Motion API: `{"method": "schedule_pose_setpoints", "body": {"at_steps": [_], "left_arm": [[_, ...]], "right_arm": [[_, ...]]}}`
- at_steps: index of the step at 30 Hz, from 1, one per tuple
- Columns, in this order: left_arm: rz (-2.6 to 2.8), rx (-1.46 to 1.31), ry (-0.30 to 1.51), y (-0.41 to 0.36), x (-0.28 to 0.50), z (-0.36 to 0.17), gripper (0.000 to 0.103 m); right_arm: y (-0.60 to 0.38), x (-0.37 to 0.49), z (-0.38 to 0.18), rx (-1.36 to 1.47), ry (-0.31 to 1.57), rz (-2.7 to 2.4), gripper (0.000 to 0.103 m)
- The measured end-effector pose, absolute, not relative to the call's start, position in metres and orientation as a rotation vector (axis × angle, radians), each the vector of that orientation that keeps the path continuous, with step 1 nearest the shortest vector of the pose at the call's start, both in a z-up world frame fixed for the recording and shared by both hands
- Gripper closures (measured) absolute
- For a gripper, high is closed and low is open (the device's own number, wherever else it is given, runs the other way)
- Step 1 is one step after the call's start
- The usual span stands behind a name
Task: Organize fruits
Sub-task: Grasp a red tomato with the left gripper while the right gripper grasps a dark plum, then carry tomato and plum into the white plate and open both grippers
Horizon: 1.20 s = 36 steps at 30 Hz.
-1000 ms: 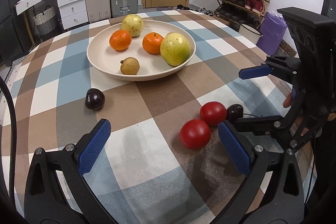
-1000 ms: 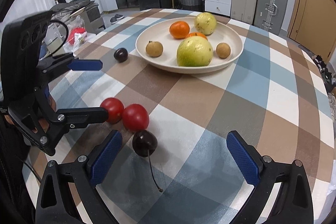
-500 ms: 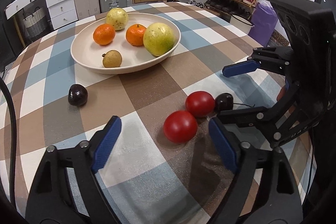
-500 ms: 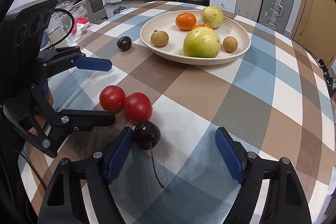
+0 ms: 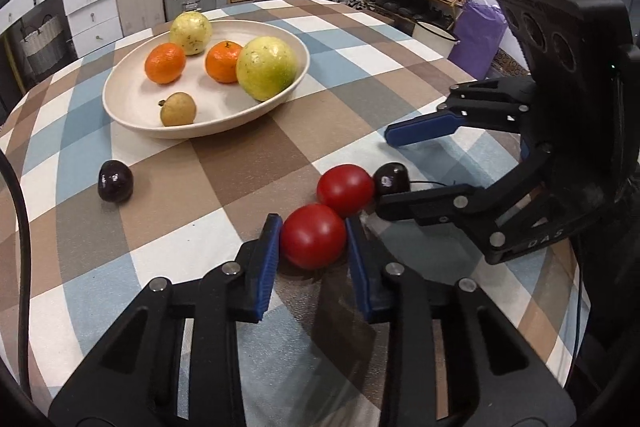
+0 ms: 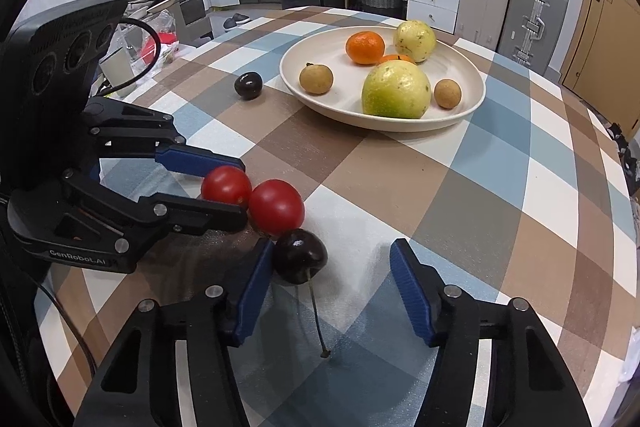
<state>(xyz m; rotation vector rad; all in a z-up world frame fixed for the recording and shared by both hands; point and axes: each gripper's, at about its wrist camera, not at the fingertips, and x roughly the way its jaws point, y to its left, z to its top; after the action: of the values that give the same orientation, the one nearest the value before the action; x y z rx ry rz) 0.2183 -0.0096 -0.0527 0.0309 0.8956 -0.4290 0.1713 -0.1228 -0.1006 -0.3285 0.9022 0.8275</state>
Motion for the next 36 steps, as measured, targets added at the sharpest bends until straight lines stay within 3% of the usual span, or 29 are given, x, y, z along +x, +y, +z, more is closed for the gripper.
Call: {"method": "schedule_pose_setpoints", "body": {"at_steps": [10, 16, 36], "left_arm": [[-0.386, 0.002, 0.86, 0.0, 0.219, -0.047, 0.074], [-0.333, -0.032, 0.836, 0.012, 0.222, -0.042, 0.074], [-0.184, -0.097, 0.728, 0.041, 0.221, -0.025, 0.074]], "right_arm": [[-0.119, 0.164, -0.101, -0.35, 0.891, 0.875, 0.067], [-0.116, 0.159, -0.101, -0.362, 0.881, 0.903, 0.076], [-0.14, 0.172, -0.073, -0.189, 0.767, 0.86, 0.076]]}}
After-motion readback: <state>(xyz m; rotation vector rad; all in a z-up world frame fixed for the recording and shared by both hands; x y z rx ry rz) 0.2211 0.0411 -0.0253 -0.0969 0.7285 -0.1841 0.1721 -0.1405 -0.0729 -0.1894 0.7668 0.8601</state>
